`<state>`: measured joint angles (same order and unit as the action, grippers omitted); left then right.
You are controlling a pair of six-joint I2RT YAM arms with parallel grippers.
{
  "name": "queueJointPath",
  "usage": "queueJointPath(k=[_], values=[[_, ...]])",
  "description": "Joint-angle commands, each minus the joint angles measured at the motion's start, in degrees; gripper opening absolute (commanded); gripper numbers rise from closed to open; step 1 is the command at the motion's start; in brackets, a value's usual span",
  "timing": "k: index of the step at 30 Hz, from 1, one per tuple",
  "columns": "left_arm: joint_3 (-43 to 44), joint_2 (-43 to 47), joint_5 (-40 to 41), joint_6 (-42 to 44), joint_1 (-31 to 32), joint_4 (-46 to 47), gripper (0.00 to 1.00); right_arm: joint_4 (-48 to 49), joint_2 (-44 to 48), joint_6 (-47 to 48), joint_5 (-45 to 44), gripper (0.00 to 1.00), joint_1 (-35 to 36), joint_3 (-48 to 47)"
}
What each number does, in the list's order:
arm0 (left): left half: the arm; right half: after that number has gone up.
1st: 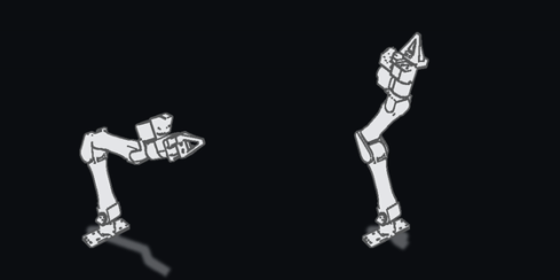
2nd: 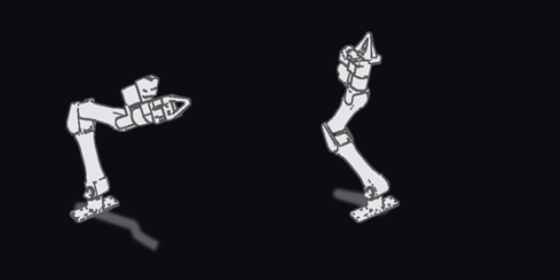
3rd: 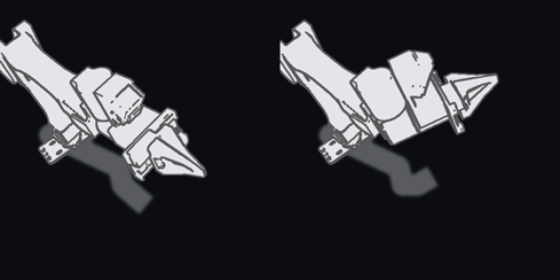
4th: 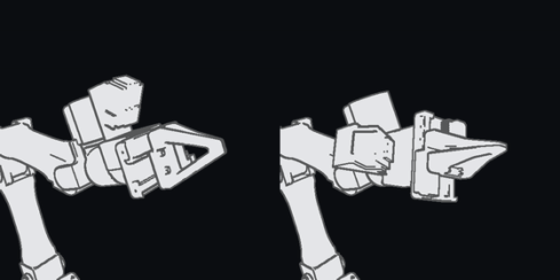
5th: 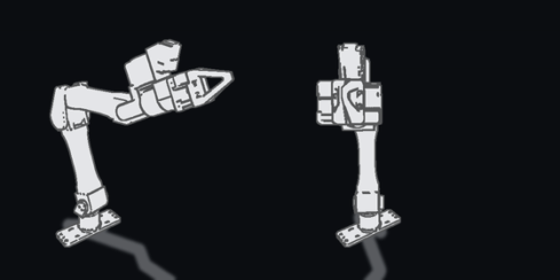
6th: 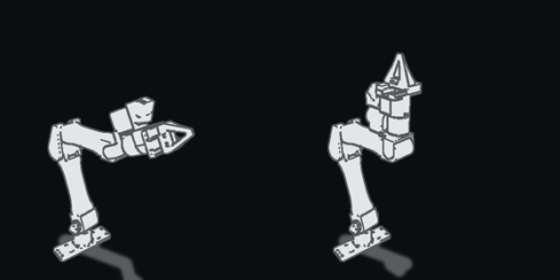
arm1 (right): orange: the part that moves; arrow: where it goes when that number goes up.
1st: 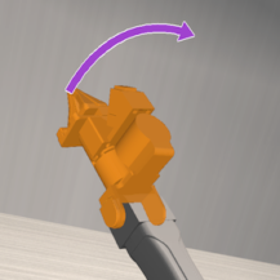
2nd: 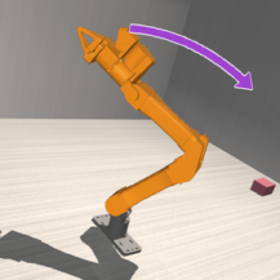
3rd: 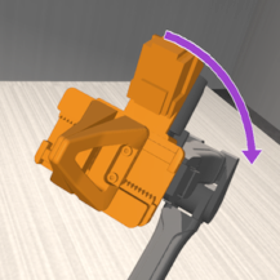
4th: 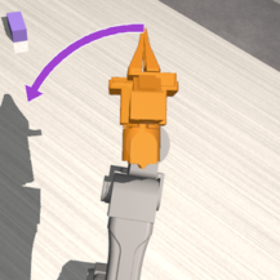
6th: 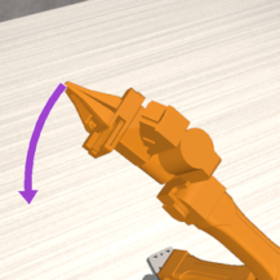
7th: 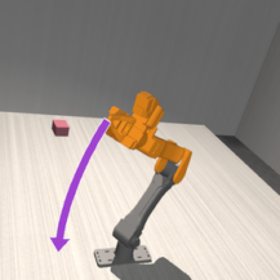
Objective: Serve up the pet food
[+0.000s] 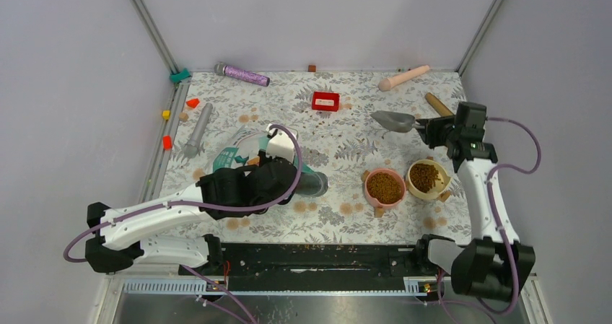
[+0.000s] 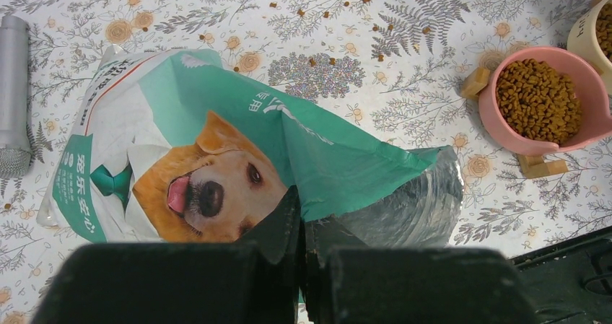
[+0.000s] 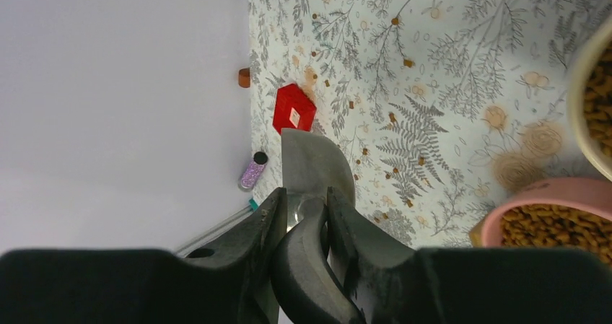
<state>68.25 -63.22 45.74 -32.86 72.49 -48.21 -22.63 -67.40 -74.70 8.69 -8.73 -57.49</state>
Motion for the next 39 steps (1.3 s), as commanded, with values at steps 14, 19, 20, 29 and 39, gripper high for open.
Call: queueJointPath(k=[14,19,20,29,39], values=[[3.3,0.7,2.3,0.2,-1.9,5.4,0.00,-1.2,35.7,19.3,21.0,0.00,2.1,2.6],[4.6,0.6,1.0,0.0,-4.6,5.8,0.00,-10.2,40.7,26.0,19.9,0.00,9.2,-1.8],[5.0,0.5,0.9,0.1,-5.1,5.7,0.00,-11.0,40.9,26.9,19.8,0.00,10.5,-2.4],[8.0,-1.8,1.0,0.7,-6.6,5.2,0.00,-7.9,27.8,33.1,-3.1,0.00,46.0,-4.0],[3.8,2.6,-2.8,0.3,-8.8,6.4,0.00,-3.1,12.9,35.6,-19.0,0.00,61.1,-9.2]])
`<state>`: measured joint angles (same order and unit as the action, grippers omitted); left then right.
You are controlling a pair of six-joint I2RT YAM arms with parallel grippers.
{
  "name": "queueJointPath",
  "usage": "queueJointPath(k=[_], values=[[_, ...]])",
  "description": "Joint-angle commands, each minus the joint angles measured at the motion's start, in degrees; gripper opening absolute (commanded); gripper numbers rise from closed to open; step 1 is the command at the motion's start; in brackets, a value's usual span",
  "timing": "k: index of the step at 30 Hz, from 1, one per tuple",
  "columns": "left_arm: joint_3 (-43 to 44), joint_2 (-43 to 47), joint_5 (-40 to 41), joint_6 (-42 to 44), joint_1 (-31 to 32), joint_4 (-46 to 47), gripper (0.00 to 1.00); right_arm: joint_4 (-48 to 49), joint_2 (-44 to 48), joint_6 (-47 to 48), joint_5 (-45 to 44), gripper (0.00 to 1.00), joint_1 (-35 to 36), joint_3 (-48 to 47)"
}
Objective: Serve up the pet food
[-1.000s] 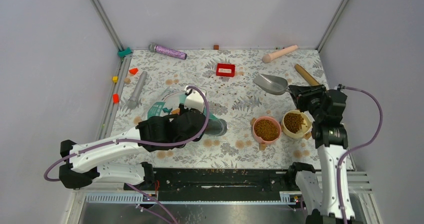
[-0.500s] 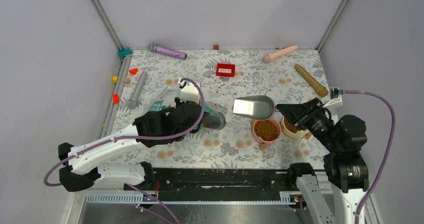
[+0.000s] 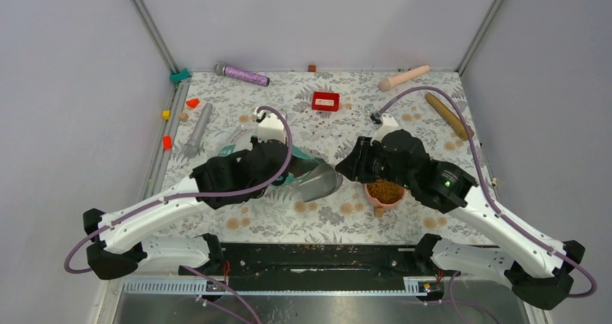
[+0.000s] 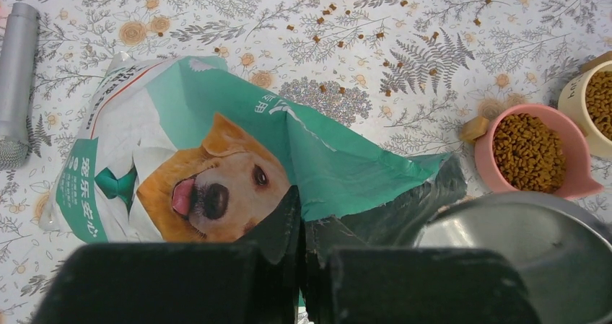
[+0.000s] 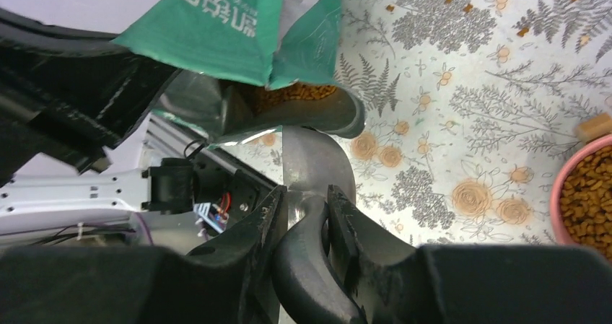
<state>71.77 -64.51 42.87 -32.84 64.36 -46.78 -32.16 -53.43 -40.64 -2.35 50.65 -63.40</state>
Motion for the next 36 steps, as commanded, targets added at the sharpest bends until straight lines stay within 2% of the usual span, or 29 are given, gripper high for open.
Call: queueJointPath(k=[1,6,12,23,30,33,36], values=[[0.2,4.2,-0.3,0.3,-0.6,5.0,0.00,6.8,-1.3,1.6,-7.8,0.00,1.9,-3.5],[0.0,4.7,-1.4,0.1,-0.6,5.1,0.00,6.0,1.4,2.6,-7.5,0.00,2.0,-4.9],[0.0,4.7,-1.4,0.0,-0.6,5.1,0.00,9.5,5.9,4.4,-8.0,0.00,2.0,-4.1],[-0.2,4.8,-2.4,-0.2,-0.6,5.1,0.00,14.7,-1.7,6.8,-11.2,0.00,2.0,-4.8],[-0.3,5.2,-2.6,-0.6,-0.6,5.1,0.00,24.8,-5.9,8.2,-8.8,0.00,3.4,2.8],[-0.3,4.9,-3.0,-0.7,-0.6,5.1,0.00,27.3,-11.0,12.1,-16.8,0.00,6.3,2.5],[-0.4,5.0,-3.1,-0.6,-0.6,5.1,0.00,30.0,-17.5,20.0,-34.7,0.00,12.5,-0.2]])
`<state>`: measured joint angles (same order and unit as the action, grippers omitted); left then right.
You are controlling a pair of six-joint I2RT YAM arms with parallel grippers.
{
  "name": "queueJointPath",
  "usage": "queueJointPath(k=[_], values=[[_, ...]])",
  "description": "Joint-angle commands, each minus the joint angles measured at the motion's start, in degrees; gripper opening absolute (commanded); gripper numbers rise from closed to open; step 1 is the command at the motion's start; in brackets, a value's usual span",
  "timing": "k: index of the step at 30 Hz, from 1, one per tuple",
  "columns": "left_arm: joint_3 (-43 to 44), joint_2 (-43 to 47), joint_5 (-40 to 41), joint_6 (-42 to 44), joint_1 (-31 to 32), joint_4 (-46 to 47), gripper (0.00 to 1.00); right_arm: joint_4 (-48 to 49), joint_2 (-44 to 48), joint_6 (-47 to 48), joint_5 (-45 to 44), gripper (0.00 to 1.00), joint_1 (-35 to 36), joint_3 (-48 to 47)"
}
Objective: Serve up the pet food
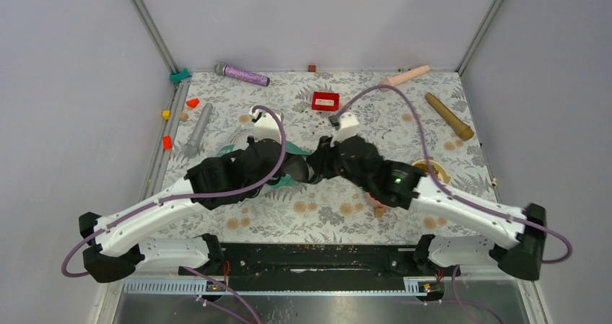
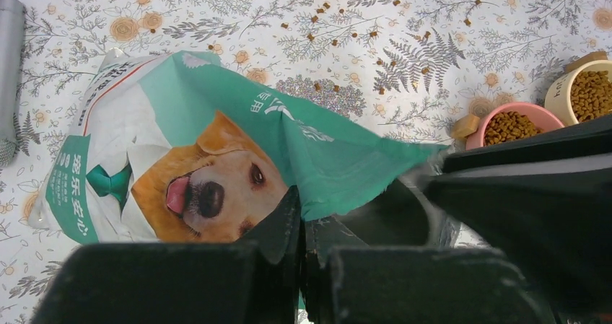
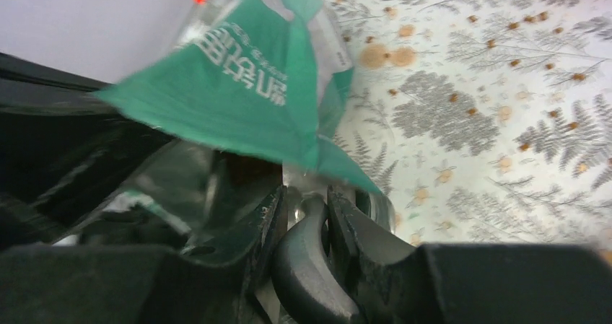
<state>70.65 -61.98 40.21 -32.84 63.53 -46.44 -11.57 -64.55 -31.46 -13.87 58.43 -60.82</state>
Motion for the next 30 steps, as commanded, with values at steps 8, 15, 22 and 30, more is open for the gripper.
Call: queueJointPath(k=[8,15,22,30], values=[[0.6,2.6,-0.7,-0.7,0.2,4.8,0.00,11.0,-22.8,13.1,-42.2,0.00,8.5,-8.7],[0.5,2.7,-0.8,-0.8,0.2,4.8,0.00,12.9,-25.4,-3.9,-27.3,0.00,8.4,-5.3],[0.5,2.9,-0.9,-1.0,0.2,4.8,0.00,27.0,-19.8,-19.0,-8.3,0.00,7.5,2.1],[0.1,4.5,-0.1,-0.2,0.3,5.4,0.00,31.6,-11.2,-28.1,-3.2,0.00,5.7,7.7]])
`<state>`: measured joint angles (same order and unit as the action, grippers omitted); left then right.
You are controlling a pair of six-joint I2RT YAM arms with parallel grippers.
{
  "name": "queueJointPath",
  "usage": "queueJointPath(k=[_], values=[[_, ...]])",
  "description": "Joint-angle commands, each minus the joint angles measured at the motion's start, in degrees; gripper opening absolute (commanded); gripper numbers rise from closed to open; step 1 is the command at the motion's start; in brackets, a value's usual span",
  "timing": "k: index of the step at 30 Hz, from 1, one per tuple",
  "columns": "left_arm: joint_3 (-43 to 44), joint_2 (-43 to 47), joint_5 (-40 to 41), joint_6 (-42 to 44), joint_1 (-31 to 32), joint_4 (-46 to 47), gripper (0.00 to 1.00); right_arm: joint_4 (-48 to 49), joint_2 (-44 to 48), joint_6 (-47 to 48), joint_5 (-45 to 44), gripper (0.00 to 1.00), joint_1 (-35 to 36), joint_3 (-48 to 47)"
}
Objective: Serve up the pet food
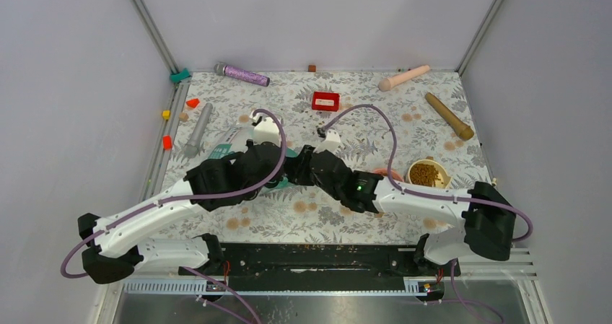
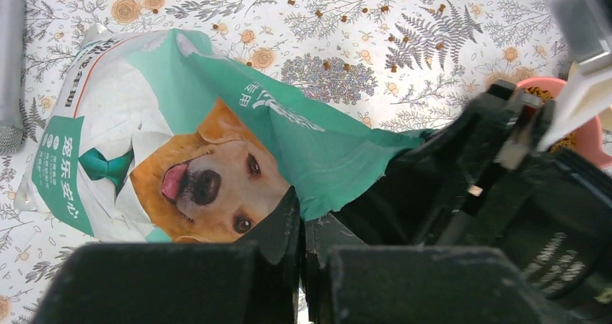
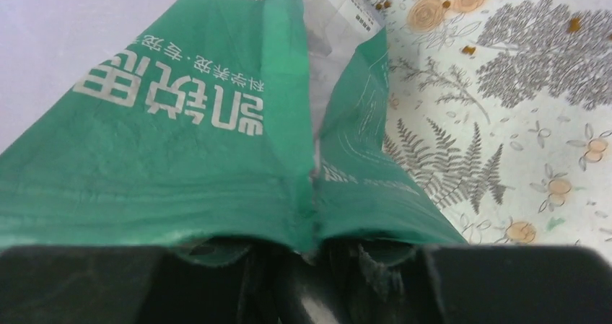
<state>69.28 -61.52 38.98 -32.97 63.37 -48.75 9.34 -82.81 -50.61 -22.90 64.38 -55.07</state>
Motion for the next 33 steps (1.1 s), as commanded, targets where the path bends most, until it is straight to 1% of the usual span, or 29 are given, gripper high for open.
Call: queueJointPath(k=[1,3,6,9,14,20,23,26,28,33], values=[[1.3,4.4,1.0,-0.2,0.4,8.0,0.00,11.2,8.7,-10.1,4.7,0.00,-0.4,3.3],[1.2,4.7,0.6,-0.1,0.4,8.2,0.00,14.9,12.3,-11.7,3.0,0.00,-0.5,7.1],[1.2,4.6,0.5,-0.1,0.4,8.2,0.00,17.6,17.5,-14.0,0.0,0.00,-0.5,12.1],[1.4,4.6,0.2,0.1,0.4,8.2,0.00,17.0,22.5,-15.2,-3.6,0.00,-0.5,15.6],[1.3,5.2,0.4,0.1,0.4,8.2,0.00,19.6,29.8,-17.9,-10.3,0.00,-0.5,22.8],[1.3,5.3,0.9,0.1,0.4,8.2,0.00,18.1,35.7,-17.3,-14.2,0.00,-0.5,26.0],[1.3,5.4,0.8,0.2,0.4,8.2,0.00,20.1,38.1,-15.9,-15.8,0.00,-0.5,28.2],[1.3,5.6,0.9,0.1,0.4,8.2,0.00,23.5,40.1,-12.4,-14.9,0.00,-0.5,30.3],[1.3,5.6,0.9,0.0,0.4,8.2,0.00,27.7,40.9,-8.3,-13.6,0.00,-0.4,32.1],[1.2,5.6,0.6,-0.1,0.4,8.3,0.00,36.6,42.3,-4.4,-11.7,0.00,-0.5,36.7]])
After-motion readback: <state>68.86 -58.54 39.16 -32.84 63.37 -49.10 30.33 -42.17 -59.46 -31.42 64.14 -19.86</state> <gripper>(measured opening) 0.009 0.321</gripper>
